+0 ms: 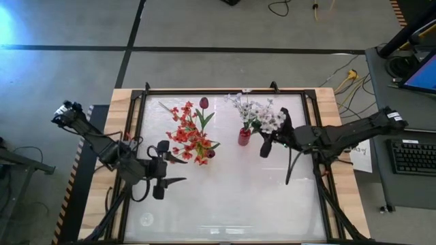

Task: Sort flowers into vase by color
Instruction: Put the white flowers into the red flower vase

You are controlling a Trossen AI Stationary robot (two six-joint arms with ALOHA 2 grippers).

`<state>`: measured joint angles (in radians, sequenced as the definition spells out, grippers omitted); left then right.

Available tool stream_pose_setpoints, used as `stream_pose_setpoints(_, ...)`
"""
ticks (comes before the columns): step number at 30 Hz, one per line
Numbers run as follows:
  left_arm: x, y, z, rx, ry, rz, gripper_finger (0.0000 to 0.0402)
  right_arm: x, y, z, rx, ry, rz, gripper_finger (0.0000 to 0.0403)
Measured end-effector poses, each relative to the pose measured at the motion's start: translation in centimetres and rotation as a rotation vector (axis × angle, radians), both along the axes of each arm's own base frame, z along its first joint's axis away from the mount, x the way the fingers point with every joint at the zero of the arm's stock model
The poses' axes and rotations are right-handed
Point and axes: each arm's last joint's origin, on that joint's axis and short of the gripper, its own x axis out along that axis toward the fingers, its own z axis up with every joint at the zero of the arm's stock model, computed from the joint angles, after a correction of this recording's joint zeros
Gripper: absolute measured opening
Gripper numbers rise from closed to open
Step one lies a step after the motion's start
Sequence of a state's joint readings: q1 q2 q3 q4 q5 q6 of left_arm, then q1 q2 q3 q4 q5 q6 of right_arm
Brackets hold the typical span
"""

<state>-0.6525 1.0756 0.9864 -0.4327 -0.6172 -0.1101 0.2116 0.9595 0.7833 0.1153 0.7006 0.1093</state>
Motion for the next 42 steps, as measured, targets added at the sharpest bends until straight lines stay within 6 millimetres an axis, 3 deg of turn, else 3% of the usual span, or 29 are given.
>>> stream_pose_setpoints(12, -0.4, -1.2, -1.7, -0.047, 0.138, -0.036, 0.0230, 0.5, -1.2, 1.4, -0.075, 0.011, -0.133, 0.0018)
stream_pose_setpoints(21, -1.6, -3.2, -2.5, -0.051, 0.186, -0.096, 0.0230, 1.6, -2.2, 0.4, -0.013, 0.007, -0.189, 0.0018)
stream_pose_setpoints(42, -2.0, -2.9, -3.1, -0.070, 0.230, -0.021, 0.0230, 2.0, -2.2, 0.4, -0.080, 0.043, -0.198, 0.0018)
